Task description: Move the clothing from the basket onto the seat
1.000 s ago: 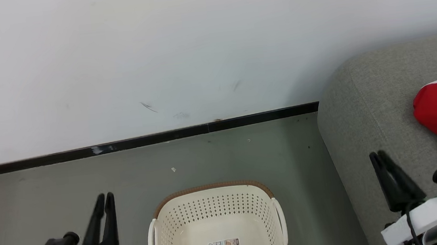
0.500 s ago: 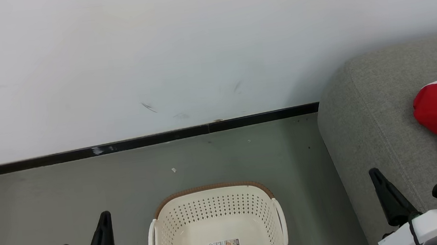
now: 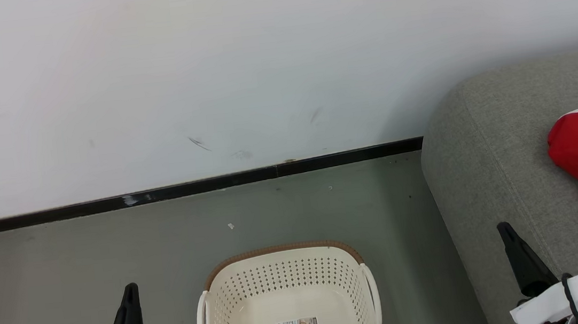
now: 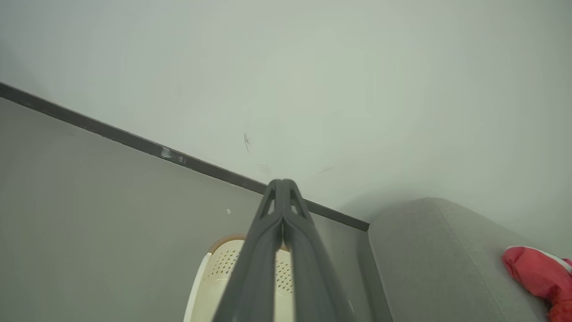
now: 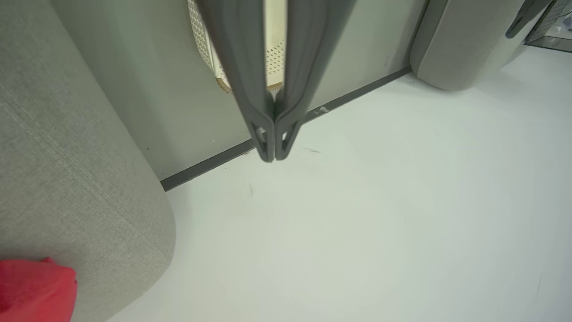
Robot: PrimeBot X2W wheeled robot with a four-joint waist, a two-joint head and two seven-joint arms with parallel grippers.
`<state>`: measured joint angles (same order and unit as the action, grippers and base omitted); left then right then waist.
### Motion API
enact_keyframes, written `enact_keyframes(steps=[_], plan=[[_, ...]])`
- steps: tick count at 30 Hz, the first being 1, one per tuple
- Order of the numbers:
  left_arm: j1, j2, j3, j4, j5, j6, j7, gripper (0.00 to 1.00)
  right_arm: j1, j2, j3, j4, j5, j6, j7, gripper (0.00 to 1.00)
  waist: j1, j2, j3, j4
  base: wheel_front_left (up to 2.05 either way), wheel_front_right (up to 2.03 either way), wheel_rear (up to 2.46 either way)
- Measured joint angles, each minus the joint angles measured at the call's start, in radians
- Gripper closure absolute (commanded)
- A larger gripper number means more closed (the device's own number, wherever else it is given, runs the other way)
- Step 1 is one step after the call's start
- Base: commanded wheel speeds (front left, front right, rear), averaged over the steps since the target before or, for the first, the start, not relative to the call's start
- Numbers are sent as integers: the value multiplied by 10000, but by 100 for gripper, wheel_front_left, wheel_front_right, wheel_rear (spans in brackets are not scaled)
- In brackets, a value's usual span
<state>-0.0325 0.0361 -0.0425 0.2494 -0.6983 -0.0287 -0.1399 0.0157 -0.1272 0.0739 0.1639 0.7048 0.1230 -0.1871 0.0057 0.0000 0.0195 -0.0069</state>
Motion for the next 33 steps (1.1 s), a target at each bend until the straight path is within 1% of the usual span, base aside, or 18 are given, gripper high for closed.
enact_keyframes(steps=[10, 13, 14, 18, 23, 27, 33], plan=[[-9, -2, 180, 2, -1202, -107, 364, 100, -9, 13, -203, 63, 1308, 0, 332, 100, 91, 0, -112, 12, 0, 0, 0], [-9, -2, 221, 2, -1434, -128, 433, 100, -14, 17, -236, 77, 1555, 0, 426, 100, 103, 0, -135, 15, 0, 0, 0], [-9, -2, 267, 0, -1666, -188, 516, 100, -21, 27, -268, 88, 1808, 0, 479, 100, 110, 0, -156, 17, 0, 0, 0], [-9, -2, 311, 4, -2034, -194, 614, 100, -29, 46, -307, 119, 2203, 0, 568, 100, 116, 0, -183, 20, 0, 0, 0], [-10, -4, 385, 12, -2646, -270, 786, 100, -35, 58, -378, 176, 2844, 0, 732, 100, 113, 0, -210, 25, 0, 0, 0], [-12, -4, 460, 35, -3129, -282, 934, 100, -42, 77, -460, 270, 3371, 0, 842, 100, 84, 0, -215, 28, 0, 0, 0], [-20, -6, 560, 86, -3847, -368, 1137, 100, -81, 127, -564, 385, 4128, 0, 1039, 100, 30, 0, -194, 34, 0, 0, 0]])
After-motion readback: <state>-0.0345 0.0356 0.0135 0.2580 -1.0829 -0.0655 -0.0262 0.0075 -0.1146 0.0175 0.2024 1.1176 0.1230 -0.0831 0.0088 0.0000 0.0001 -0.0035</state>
